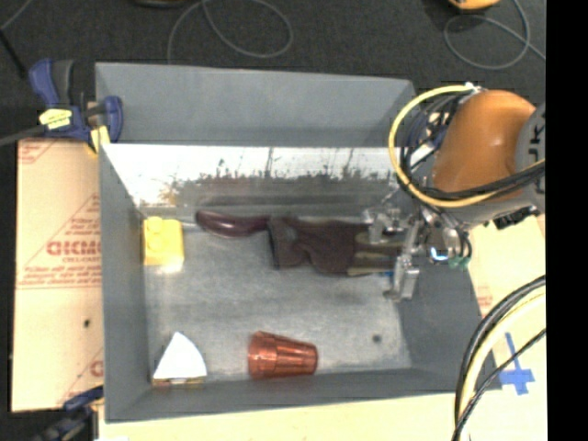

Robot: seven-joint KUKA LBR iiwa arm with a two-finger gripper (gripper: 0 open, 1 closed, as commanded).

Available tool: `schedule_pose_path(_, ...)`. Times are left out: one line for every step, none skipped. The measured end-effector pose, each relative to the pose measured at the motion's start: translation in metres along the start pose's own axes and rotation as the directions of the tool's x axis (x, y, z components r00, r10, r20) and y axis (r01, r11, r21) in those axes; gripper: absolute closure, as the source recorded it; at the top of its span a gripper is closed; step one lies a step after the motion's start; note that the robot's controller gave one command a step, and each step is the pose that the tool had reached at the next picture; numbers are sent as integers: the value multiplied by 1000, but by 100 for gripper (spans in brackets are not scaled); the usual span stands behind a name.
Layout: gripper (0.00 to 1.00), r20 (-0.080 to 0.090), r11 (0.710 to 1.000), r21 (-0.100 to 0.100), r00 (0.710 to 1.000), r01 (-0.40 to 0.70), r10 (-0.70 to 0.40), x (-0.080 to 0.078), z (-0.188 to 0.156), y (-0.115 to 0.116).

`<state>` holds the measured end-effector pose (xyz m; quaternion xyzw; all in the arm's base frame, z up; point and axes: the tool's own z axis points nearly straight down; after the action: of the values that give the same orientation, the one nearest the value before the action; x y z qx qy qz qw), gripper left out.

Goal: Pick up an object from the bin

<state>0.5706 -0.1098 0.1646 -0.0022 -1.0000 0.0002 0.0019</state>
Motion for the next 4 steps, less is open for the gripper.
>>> schedule_pose_path(0,7,1000,1,1000,2,-2,-1,-5,0)
schedule_pose_path(0,13,998,1,997,-70,70,-15,27,7)
schedule_pose_path(100,16,987,0,987,-158,158,-4,93,33)
schedule_pose_path(100,16,988,1,988,-157,157,-4,93,33)
